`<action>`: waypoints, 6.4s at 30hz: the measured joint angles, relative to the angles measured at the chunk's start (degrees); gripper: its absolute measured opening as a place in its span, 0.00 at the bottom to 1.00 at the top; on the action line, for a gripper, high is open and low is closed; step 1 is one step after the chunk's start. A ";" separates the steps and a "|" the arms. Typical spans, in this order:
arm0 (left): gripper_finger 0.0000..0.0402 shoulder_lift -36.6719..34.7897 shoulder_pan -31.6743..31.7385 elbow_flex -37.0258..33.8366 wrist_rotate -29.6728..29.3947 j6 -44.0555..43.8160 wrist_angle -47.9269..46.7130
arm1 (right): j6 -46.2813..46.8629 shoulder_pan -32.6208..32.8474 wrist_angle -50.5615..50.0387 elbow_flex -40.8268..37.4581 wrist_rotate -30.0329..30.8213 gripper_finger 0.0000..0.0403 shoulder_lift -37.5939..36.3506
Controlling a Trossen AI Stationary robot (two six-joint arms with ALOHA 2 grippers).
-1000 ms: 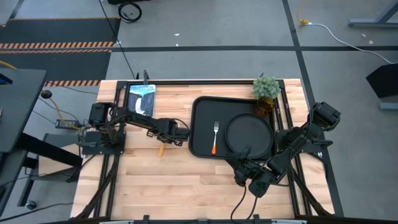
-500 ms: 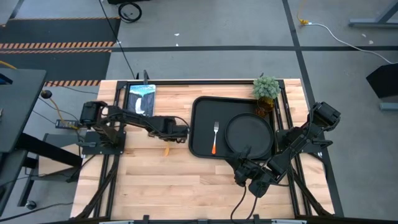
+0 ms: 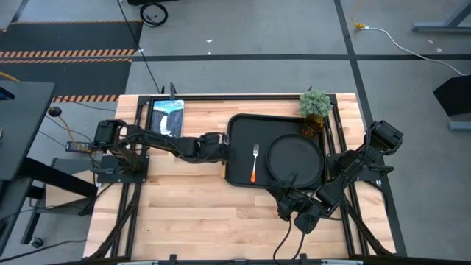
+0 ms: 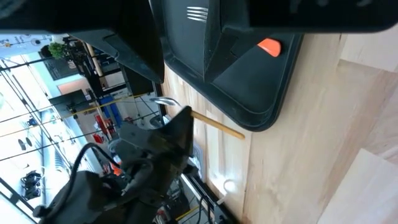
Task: Pick and place plate/cup/fork/spoon on tray
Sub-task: Put the yellow spoon to the left of the orange fork on the black tray, then return to Home Position
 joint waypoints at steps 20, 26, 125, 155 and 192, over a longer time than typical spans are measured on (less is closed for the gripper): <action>0.13 10.86 -0.02 14.47 -1.77 9.13 9.82 | 0.01 0.00 -0.09 -0.18 0.27 0.29 -0.14; 0.13 17.72 0.47 24.83 -1.09 8.87 -6.08 | 0.15 0.33 -0.48 -0.20 0.27 0.29 -0.35; 0.01 -13.15 -2.96 26.76 32.26 100.26 -16.42 | 18.83 -30.89 30.28 -39.33 -53.81 0.03 -57.53; 0.02 -24.36 -6.63 -4.01 37.89 92.99 -0.26 | 21.53 -29.68 26.99 -42.34 -51.57 0.06 -60.73; 0.02 -73.58 -6.63 -44.38 37.81 77.20 24.22 | 32.13 -29.75 4.16 -42.34 -42.73 0.06 -71.68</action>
